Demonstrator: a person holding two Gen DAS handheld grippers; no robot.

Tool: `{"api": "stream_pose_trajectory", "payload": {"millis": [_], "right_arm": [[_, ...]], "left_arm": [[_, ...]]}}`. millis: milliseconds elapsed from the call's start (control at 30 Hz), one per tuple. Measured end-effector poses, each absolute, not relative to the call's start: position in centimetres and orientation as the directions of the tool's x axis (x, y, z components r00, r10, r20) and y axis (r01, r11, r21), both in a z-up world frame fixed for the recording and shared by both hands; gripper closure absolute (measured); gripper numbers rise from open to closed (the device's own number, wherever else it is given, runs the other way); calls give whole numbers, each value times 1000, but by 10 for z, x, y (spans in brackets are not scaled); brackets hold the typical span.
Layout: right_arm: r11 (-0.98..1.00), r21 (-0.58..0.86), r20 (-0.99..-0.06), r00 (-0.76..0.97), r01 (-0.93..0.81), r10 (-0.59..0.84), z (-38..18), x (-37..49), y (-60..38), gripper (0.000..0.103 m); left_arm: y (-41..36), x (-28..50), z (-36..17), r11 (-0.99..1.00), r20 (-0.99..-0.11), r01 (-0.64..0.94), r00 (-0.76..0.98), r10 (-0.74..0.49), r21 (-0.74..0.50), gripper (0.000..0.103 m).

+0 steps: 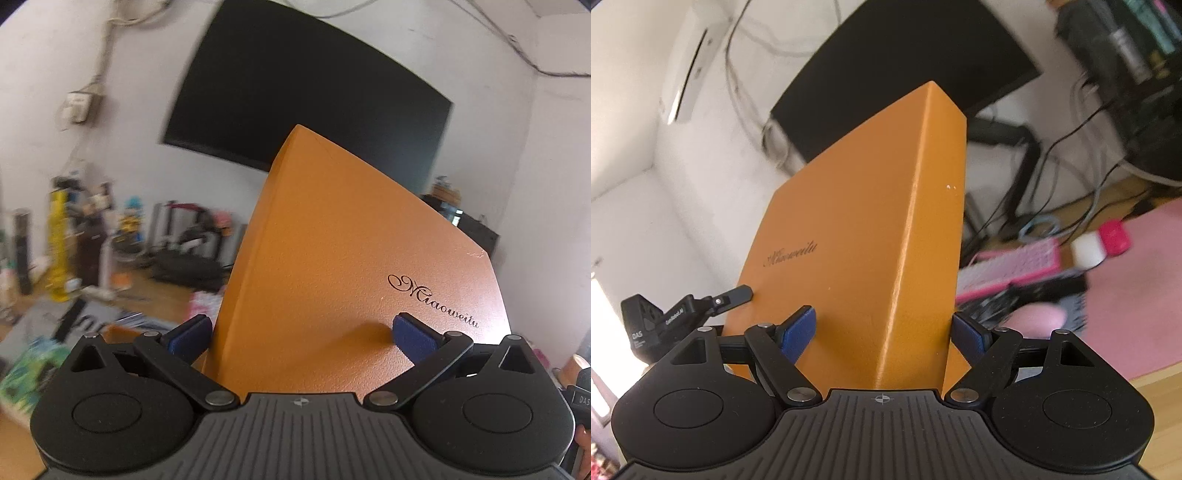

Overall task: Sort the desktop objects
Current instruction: 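Lift the orange lid with both grippers and carry it over the box, then lower the lid onto the box rim and open the right gripper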

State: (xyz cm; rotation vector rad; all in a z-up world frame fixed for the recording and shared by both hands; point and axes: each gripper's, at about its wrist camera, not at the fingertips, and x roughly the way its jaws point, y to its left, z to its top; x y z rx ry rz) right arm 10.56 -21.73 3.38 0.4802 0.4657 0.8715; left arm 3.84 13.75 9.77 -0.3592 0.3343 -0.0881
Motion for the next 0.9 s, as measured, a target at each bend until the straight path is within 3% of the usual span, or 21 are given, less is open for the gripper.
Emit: {"api": "stream_pose_trajectory", "payload": {"millis": [333, 600, 900], "right_arm": [[552, 560, -288, 480, -617, 829, 13, 85, -147, 21], [554, 626, -347, 440, -549, 828, -11, 99, -129, 21], [538, 665, -357, 412, -518, 838, -23, 108, -124, 21]], "left_arm": [[181, 4, 70, 930, -403, -113, 915, -40, -351, 0], [210, 6, 29, 898, -466, -147, 882, -71, -415, 0], [227, 4, 19, 888, -446, -122, 889, -100, -443, 0]]}}
